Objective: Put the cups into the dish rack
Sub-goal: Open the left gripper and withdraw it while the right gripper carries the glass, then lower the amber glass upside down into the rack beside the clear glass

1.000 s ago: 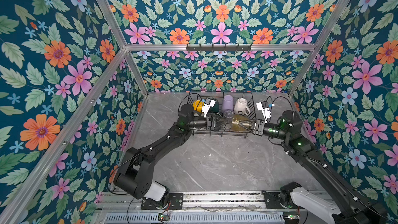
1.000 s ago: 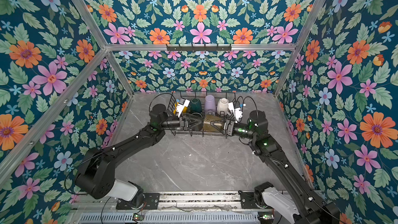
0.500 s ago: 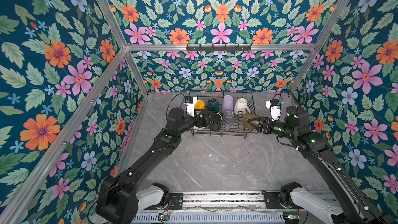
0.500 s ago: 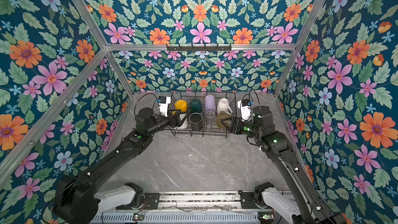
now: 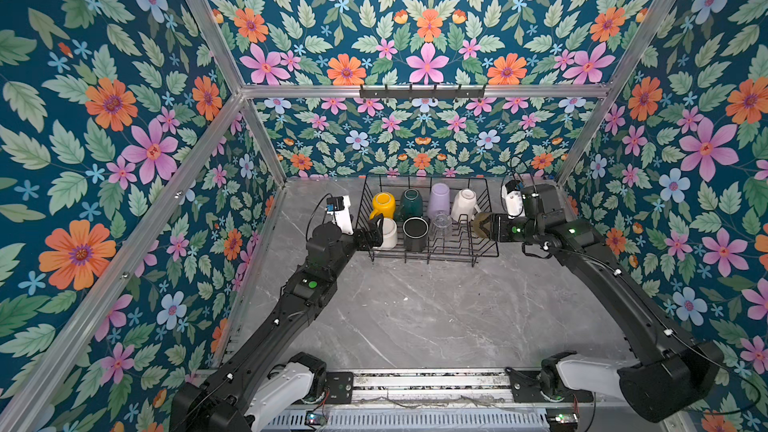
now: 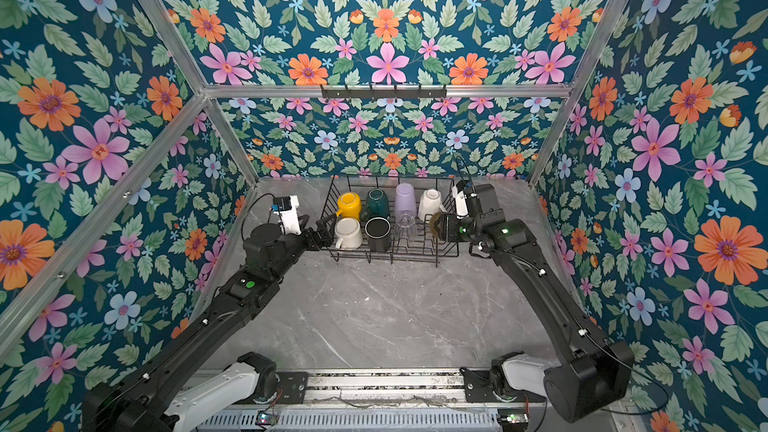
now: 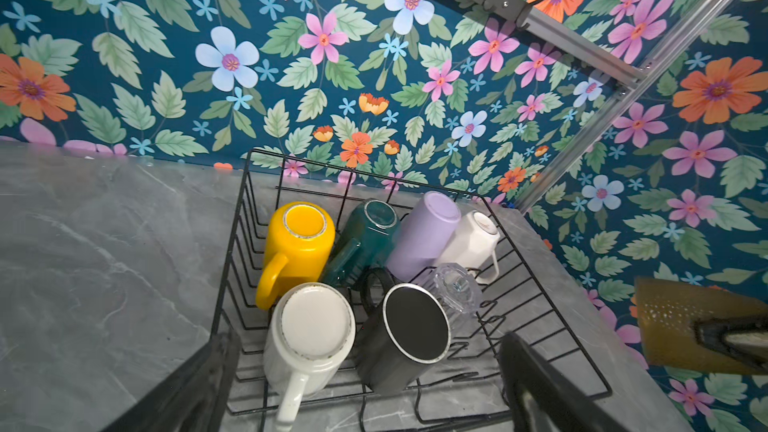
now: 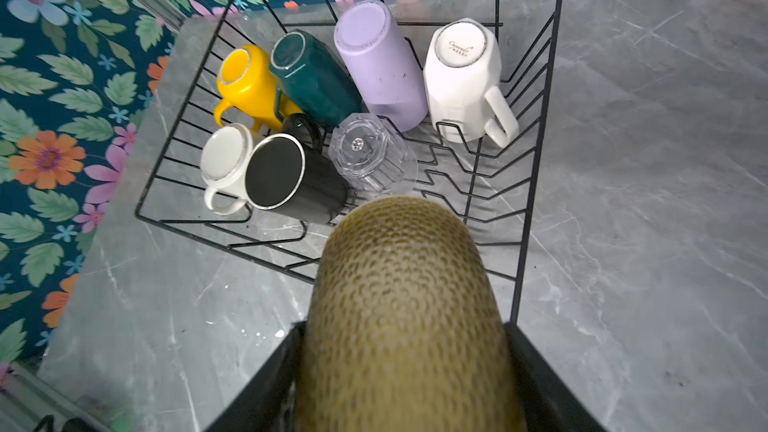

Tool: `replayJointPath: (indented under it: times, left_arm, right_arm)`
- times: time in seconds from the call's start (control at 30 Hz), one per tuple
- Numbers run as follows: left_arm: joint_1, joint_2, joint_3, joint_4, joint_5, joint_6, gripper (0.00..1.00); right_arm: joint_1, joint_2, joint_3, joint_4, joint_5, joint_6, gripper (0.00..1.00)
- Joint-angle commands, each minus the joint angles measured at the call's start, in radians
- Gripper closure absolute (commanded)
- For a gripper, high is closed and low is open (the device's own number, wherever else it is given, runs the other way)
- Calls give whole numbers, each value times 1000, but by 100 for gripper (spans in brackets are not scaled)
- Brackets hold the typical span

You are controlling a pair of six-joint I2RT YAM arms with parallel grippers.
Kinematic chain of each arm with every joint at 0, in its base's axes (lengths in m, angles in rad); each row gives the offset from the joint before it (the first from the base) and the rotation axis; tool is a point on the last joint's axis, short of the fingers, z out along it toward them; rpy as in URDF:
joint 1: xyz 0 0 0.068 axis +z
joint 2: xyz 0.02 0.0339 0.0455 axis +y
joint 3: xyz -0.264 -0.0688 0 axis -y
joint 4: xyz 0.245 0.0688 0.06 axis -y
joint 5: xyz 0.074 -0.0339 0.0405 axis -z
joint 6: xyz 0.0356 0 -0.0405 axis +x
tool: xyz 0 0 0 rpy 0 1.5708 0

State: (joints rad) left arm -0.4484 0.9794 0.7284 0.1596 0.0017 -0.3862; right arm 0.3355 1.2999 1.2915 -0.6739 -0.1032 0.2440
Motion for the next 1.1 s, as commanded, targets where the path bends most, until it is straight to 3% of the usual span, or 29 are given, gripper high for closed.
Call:
replayJointPath:
  times: [0.0,0.7,1.0,1.07]
  left_arm:
    - [4,-9,0,-4,-43,22,0]
    - [14,-36,3,-48,-113,75,0]
    - [16,-54,-5,-60,-135,92,0]
    - [16,-56,-7,-60,-140,94,0]
  right_arm:
    - [12,53,24,-16,79,-45,100]
    - [76,523,254,-50,170,-98,100]
    - [82,638,301,-59,217,-96,100]
    - [82,654,304,-61,216,-94,91]
